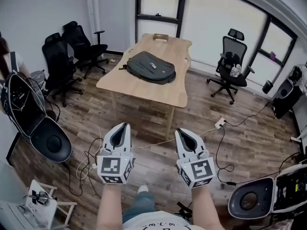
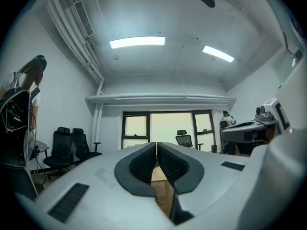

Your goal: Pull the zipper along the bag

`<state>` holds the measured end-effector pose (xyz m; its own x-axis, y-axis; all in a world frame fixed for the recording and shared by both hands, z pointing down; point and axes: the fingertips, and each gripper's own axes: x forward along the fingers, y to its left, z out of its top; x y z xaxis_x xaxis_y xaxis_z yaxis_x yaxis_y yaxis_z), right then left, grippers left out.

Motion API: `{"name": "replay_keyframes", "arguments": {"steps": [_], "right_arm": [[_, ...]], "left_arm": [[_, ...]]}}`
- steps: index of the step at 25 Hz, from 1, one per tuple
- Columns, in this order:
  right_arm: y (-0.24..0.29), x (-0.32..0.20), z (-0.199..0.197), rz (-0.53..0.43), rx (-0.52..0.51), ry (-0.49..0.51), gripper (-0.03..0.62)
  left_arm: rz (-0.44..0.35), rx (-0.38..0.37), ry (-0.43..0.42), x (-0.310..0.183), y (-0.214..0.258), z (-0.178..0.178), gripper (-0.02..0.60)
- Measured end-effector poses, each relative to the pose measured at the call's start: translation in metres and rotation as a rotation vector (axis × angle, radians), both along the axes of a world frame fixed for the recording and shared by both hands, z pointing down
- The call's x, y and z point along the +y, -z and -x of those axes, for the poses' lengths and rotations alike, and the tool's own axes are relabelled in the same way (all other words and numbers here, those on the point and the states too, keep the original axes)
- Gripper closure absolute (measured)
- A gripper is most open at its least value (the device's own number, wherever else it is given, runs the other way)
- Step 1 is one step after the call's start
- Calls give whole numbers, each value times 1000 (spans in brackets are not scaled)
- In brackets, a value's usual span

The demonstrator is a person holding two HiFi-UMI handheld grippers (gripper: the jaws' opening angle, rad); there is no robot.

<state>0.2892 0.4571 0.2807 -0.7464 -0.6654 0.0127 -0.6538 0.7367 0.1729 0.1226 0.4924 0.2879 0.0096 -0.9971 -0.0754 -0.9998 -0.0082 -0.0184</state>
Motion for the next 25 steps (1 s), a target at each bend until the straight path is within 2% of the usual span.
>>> {"name": "replay_keyframes", "arguments": {"steps": [5,11,18,25], "right_arm": [[-1,-57,47,9,-6,-20,542],[-13,-103,89,35,2,-32,543],[-28,-150,114,61,7,-45,542],[-43,-214,156,76,21,-10,542]], "left_arm": [[-1,-4,-33,-65,3,45,563],[9,-4,-53,-113,-3,82,563],[35,20,-39,-152,-22,114,563],[53,34,-9,-210,-39,152,563]]}}
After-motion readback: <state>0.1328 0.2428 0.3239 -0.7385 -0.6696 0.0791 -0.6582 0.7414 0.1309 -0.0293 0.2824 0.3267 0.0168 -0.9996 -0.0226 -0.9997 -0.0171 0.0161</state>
